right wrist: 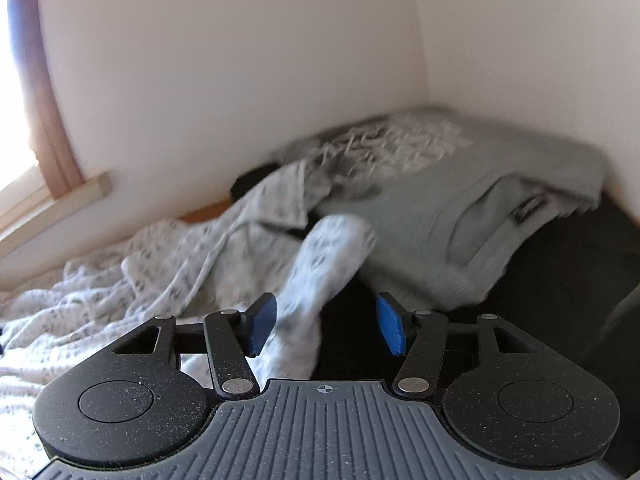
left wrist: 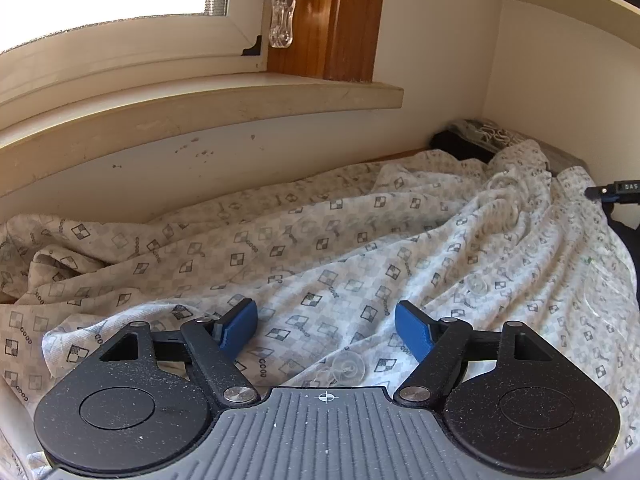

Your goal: Fold clothes

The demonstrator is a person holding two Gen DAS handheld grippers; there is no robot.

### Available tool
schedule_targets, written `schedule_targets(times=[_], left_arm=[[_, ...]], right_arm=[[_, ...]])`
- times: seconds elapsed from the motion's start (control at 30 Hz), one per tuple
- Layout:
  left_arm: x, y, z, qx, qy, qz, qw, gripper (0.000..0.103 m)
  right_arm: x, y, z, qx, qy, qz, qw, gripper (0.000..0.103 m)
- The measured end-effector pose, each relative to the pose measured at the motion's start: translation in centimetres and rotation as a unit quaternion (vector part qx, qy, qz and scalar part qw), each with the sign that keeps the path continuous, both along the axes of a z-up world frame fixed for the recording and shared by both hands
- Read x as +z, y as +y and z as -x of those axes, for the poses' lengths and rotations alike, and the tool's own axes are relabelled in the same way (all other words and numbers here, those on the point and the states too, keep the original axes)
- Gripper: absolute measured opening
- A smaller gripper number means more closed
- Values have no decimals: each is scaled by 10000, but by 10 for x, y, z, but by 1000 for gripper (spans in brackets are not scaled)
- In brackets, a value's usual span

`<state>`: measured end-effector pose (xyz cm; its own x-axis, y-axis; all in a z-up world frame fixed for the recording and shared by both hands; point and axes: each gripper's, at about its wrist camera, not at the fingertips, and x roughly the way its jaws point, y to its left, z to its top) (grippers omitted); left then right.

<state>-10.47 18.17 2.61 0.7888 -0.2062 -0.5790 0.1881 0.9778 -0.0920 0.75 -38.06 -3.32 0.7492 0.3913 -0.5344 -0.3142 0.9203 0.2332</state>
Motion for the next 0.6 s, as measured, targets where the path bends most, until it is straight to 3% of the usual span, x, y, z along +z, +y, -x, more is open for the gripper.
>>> schedule_targets(times=[0.03, 0.07, 0.1, 0.13, 0.23, 0.37, 0.43, 0.5, 0.53, 0.6], left_arm=[[0, 0, 0, 1, -2, 4, 10000, 79], [0, 1, 0, 2, 0, 8, 10000, 79], [-1, 1, 0, -1, -2, 8, 10000, 79], [-1, 2, 0, 4, -9, 3, 10000, 79], [-1, 2, 1, 105, -43, 13, 9999, 79], [-1, -2, -1, 319, -87, 215, 9992, 79], [-2, -6, -4, 273, -14, 352, 9990, 79], [-3, -12, -3, 175, -23, 311, 9994, 80], [-3, -14, -3, 136, -26, 262, 9996, 80], [-4, -14, -4, 88, -11, 269, 9996, 81]], right_arm=[[-2, 5, -3, 60, 2, 38, 10000, 54], [-1, 11, -6, 37, -56, 186, 9998, 47], [0, 17, -9, -3, -127, 353, 9993, 31], [1, 24, -12, -43, -198, 520, 9984, 5], [16, 33, -15, -232, -687, 704, 9949, 4], [37, 45, -28, -622, -1234, 1396, 9805, 3], [36, 48, -42, -841, -1247, 1829, 9715, 4], [24, 46, -65, -827, -636, 1904, 9762, 5], [19, 48, -67, -840, -585, 1974, 9750, 9], [15, 52, -63, -951, -742, 2142, 9693, 28]])
